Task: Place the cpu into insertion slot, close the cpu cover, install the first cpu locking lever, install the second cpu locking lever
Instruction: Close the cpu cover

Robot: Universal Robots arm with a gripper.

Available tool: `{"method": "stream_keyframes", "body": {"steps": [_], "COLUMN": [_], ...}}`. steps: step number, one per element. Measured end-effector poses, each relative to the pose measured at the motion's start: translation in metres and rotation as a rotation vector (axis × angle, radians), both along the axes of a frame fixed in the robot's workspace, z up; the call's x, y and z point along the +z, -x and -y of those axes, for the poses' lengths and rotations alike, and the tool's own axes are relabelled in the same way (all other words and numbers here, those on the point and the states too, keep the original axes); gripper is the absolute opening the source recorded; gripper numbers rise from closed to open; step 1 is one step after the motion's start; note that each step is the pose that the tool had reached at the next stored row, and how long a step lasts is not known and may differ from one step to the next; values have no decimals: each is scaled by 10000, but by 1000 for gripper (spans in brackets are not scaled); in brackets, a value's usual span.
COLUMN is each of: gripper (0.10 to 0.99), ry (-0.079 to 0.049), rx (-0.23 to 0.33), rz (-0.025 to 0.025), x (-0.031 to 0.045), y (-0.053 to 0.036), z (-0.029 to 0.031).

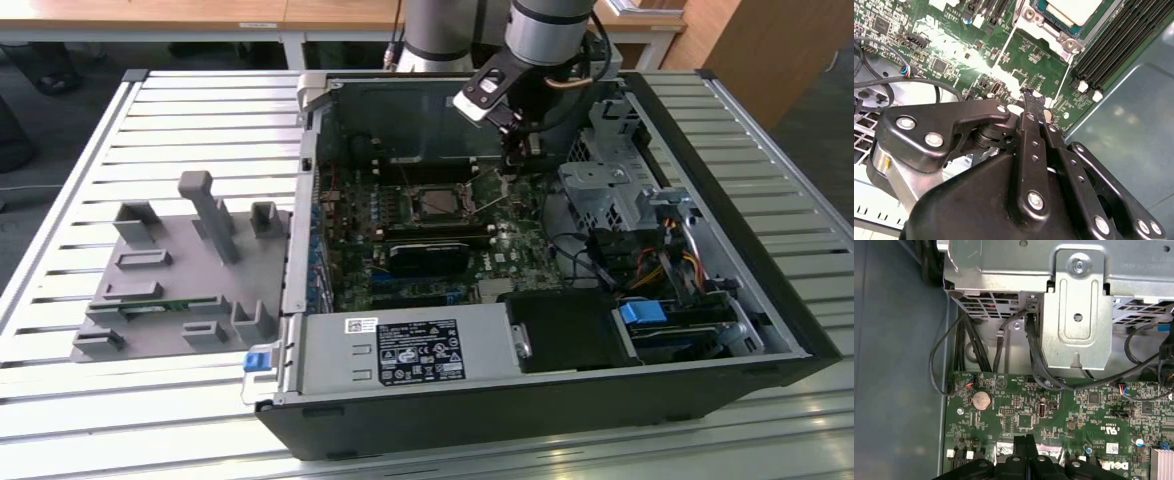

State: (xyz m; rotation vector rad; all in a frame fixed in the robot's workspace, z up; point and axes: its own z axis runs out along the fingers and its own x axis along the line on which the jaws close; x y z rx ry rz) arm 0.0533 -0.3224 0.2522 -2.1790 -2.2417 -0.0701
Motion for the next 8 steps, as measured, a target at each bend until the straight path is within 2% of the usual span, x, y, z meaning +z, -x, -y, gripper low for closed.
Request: {"method": "stream_keyframes", "body": {"steps": [8], "gripper": [106], "ry": [1], "rx": [0], "rz": [-28], "x": [-8], "y": [-82], "z": [-6]}}
